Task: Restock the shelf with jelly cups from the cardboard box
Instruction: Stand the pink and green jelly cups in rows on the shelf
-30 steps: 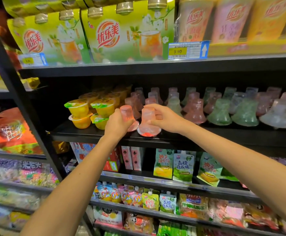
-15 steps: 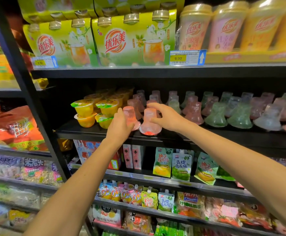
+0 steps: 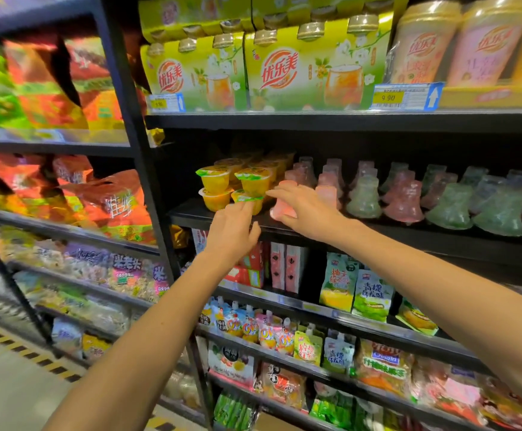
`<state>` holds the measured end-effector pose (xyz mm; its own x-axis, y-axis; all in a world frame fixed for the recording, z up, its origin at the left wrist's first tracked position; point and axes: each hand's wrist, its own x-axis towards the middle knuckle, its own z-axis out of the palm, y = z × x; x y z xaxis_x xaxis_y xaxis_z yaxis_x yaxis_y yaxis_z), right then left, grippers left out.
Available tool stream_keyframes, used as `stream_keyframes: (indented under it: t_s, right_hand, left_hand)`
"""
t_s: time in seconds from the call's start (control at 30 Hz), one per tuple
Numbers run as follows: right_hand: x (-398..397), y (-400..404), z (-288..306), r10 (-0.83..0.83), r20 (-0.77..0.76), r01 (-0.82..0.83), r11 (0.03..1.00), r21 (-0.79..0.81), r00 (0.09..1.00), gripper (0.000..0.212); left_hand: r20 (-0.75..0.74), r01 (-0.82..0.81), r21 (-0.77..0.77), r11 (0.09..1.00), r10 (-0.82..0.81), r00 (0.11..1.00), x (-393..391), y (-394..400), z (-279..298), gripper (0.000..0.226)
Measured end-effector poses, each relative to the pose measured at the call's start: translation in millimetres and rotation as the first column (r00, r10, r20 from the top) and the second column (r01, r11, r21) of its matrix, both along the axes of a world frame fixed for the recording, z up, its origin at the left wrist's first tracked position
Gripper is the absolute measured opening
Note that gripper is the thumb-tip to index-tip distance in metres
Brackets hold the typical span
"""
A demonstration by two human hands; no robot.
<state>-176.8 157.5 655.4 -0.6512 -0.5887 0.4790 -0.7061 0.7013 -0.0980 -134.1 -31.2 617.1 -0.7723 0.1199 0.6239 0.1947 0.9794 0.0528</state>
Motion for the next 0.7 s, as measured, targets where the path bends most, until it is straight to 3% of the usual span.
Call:
stream_keyframes:
  t_s: [0.17, 0.43, 0.7]
  right_hand:
    - [15.9, -52.2, 0.1, 0.142, -0.036, -0.141, 0.99, 0.028, 0.989, 0.056]
    - [46.3, -131.0, -15.5, 0.316, 0.022, -0.317, 0.947, 0.058, 0.948, 0.061]
    - [50.6, -161.7, -35.9, 0.427, 0.102, -0.436, 0.895, 0.091, 0.898, 0.062]
  left_hand:
    - [0.016, -0.119, -0.027, 0.993, 0.119, 0.993, 30.5, -43.4, 3.9, 0.035]
    - [0.081, -0.344, -0.042, 0.938, 0.347, 0.934, 86.2, -105.3, -8.2, 0.024]
    - [0.165, -0.468, -0.049, 0.882, 0.47, 0.867, 122.0, -116.3, -26.8, 0.04]
